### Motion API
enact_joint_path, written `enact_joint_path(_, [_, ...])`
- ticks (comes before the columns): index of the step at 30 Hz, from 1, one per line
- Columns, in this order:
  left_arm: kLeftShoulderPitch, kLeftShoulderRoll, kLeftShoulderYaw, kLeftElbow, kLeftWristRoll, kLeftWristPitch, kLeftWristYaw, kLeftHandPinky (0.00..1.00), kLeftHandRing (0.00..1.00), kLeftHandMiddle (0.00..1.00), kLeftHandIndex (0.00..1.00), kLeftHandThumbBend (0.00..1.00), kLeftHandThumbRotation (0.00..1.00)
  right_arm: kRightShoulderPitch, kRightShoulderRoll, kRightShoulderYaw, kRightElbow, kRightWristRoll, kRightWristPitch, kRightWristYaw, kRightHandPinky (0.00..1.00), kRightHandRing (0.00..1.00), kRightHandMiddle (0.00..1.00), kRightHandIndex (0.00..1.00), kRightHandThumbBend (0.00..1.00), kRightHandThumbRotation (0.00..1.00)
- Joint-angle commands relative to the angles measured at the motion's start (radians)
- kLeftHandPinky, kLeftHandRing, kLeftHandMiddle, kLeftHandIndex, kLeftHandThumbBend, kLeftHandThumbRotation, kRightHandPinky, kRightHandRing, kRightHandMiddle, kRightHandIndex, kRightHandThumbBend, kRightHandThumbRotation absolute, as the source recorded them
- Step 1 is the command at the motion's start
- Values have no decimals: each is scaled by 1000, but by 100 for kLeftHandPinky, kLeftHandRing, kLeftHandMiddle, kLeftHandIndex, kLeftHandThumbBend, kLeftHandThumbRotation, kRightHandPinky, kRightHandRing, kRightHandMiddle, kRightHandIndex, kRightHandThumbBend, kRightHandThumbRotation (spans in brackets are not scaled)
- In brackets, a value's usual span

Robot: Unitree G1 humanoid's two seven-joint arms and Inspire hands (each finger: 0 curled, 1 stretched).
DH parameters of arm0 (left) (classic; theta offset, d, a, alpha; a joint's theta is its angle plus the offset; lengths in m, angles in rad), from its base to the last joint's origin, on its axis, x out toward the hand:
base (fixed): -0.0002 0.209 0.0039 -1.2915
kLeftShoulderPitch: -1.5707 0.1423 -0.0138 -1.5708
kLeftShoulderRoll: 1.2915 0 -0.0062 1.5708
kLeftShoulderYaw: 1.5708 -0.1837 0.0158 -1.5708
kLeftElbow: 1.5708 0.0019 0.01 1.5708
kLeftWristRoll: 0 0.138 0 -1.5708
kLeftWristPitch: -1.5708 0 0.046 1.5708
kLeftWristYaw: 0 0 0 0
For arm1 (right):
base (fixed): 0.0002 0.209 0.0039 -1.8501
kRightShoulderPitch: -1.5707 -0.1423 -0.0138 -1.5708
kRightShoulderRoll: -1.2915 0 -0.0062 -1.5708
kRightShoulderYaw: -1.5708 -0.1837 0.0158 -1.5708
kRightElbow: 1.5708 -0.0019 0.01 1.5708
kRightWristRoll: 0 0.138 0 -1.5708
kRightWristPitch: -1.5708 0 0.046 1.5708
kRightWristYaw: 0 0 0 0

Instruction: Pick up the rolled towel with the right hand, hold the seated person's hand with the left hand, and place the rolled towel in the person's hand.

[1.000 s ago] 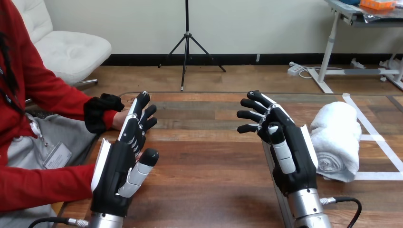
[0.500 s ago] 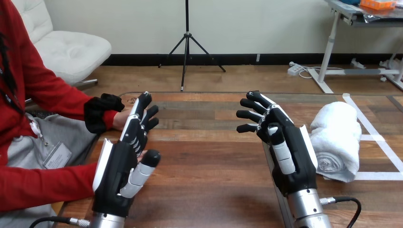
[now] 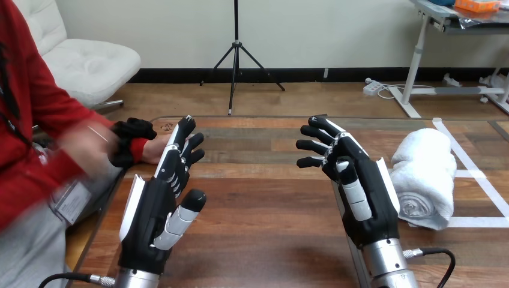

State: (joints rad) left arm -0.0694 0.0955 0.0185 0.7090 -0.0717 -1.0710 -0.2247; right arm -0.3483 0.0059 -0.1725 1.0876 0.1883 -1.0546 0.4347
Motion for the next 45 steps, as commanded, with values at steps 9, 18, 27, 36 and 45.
enact_joint_path(9, [-41,2,3,-36,-15,-8,-10,89,94,98,97,100,88,-46,9,-7,-5,8,-22,1,61,75,80,81,100,83])
enact_joint_path(18, [-44,3,7,-32,-13,-11,-10,89,94,98,97,100,88,-48,11,-7,-3,9,-22,0,61,74,80,81,100,83])
enact_joint_path(27, [-48,6,9,-29,-9,-9,-8,89,94,98,97,100,88,-54,12,-9,3,12,-18,4,61,74,80,81,100,83])
enact_joint_path(36, [-55,10,11,-18,-3,-15,-7,88,94,98,97,100,89,-58,13,-12,3,16,-13,10,61,74,79,80,100,83])
enact_joint_path(45, [-58,8,10,-17,-11,-17,-11,88,94,98,97,100,88,-60,13,-13,4,12,-20,5,61,74,80,81,100,83])
